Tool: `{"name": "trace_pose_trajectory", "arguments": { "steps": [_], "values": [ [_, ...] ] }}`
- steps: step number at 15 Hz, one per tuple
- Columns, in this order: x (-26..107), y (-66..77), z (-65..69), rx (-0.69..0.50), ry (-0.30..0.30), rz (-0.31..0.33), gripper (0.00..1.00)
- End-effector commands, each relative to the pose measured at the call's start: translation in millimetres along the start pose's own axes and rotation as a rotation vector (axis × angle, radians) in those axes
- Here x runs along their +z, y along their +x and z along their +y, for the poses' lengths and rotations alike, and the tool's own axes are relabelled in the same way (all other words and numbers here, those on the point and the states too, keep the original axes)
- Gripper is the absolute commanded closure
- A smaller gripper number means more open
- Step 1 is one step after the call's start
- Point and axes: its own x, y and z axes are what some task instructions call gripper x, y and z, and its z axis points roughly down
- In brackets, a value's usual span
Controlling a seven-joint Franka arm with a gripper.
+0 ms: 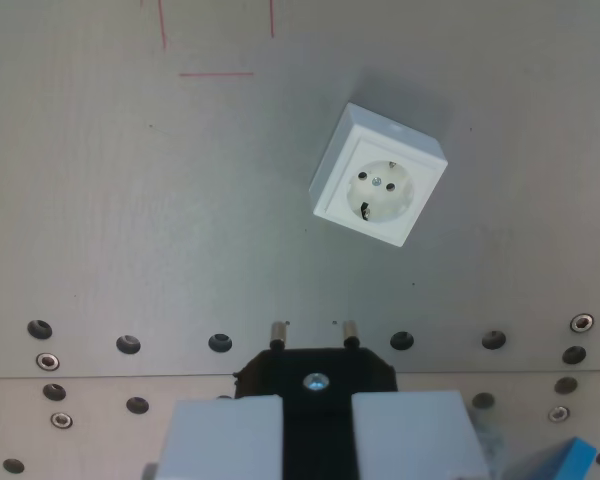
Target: Move above the white socket
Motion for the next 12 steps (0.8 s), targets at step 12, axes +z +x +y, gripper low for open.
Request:
{"name": "trace_pose_trajectory", "arguments": {
  "steps": [12],
  "values": [
    [4.8, -1.3, 1.3, 0.032, 0.000, 0.006, 1.00]
  ]
}}
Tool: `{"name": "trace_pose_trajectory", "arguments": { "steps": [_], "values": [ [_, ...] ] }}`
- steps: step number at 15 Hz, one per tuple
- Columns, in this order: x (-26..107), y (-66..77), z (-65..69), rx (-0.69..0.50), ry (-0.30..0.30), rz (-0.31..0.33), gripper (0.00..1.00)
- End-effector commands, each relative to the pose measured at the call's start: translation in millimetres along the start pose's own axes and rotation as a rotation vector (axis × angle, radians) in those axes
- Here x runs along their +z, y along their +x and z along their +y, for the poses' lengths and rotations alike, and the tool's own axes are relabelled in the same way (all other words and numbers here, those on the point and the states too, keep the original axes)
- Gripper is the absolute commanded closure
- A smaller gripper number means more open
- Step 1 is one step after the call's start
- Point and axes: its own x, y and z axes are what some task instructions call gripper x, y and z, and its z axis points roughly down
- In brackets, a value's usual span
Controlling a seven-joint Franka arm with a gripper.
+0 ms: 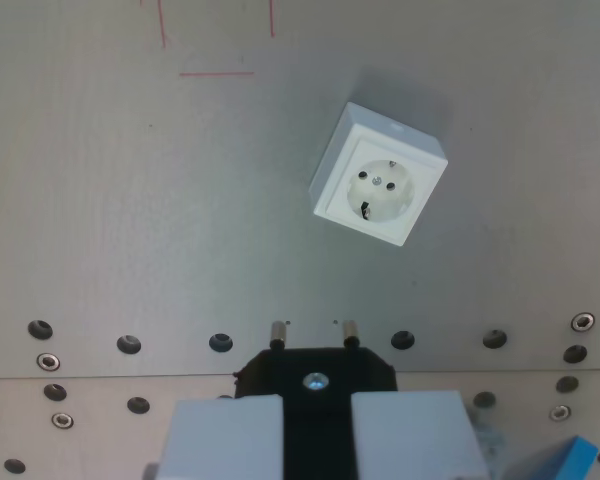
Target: Move above the white socket
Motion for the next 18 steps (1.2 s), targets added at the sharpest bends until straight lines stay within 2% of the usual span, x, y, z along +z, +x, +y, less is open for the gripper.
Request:
{"name": "trace_pose_trajectory", "arguments": {
  "steps": [1, 9, 18],
  "values": [
    [5.7, -1.4, 1.6, 0.036, 0.000, 0.011, 1.00],
    [22.7, -5.8, 5.7, 0.099, 0.000, 0.058, 1.00],
    [55.4, -14.3, 12.9, 0.198, 0.008, 0.074, 1.00]
  ]
}}
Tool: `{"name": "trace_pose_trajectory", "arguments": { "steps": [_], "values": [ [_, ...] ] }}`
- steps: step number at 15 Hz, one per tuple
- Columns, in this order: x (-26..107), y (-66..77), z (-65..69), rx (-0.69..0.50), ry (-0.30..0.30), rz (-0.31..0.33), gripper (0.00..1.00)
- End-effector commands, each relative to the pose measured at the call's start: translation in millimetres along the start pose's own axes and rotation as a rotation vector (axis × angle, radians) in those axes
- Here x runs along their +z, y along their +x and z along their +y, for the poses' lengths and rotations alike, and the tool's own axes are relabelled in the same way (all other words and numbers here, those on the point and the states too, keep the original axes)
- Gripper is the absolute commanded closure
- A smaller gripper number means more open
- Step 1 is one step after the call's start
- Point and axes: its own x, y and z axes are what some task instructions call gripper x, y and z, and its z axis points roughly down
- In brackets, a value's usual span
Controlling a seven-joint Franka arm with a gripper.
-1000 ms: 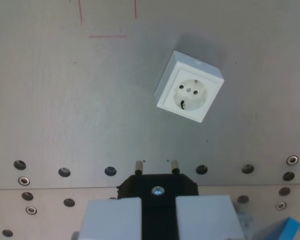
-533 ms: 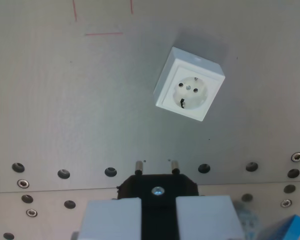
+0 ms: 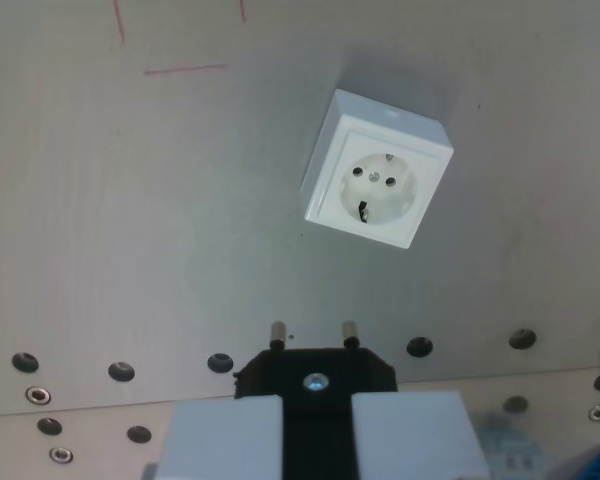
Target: Move above the white socket
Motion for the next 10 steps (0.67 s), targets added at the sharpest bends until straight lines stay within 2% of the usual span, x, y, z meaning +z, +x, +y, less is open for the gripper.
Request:
{"name": "trace_pose_trajectory", "arguments": {
  "steps": [1, 10],
  "values": [
    [14.0, -4.4, 4.2, 0.122, 0.016, 0.099, 1.00],
    [52.2, -11.2, 13.9, 0.216, 0.029, 0.087, 1.00]
  ]
}}
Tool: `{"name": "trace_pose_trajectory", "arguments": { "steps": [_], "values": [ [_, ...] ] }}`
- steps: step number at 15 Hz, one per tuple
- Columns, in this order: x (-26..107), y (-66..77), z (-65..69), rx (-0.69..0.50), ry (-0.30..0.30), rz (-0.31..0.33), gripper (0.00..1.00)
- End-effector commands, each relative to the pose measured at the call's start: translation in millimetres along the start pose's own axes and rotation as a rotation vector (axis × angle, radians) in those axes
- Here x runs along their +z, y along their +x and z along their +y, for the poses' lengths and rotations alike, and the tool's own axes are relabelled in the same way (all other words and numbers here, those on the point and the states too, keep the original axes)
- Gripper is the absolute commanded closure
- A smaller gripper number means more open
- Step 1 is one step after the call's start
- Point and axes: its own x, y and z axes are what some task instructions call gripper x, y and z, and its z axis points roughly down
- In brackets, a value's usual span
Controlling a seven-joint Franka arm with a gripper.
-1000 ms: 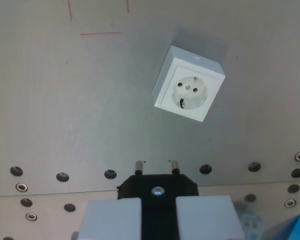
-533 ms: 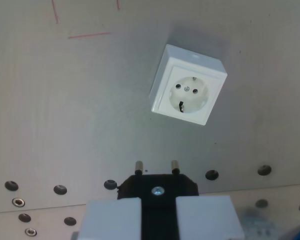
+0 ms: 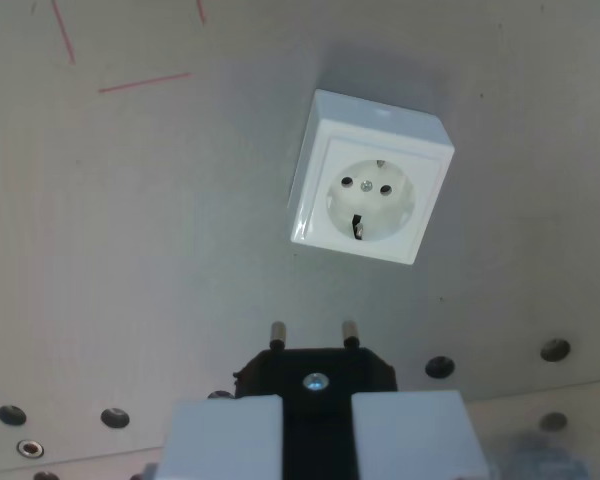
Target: Move above the white socket
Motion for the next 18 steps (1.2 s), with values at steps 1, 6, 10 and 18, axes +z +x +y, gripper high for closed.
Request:
{"name": "trace_pose_trajectory", "arguments": {
  "steps": [1, 6, 10, 18],
  "values": [
    [15.5, -3.4, 5.0, 0.136, 0.034, 0.084, 1.00],
    [38.8, -8.2, 11.2, 0.182, 0.042, 0.085, 1.00],
    [56.3, -11.8, 15.8, 0.209, 0.044, 0.083, 1.00],
    [82.2, -17.4, 23.5, 0.243, 0.051, 0.087, 1.00]
  ]
}}
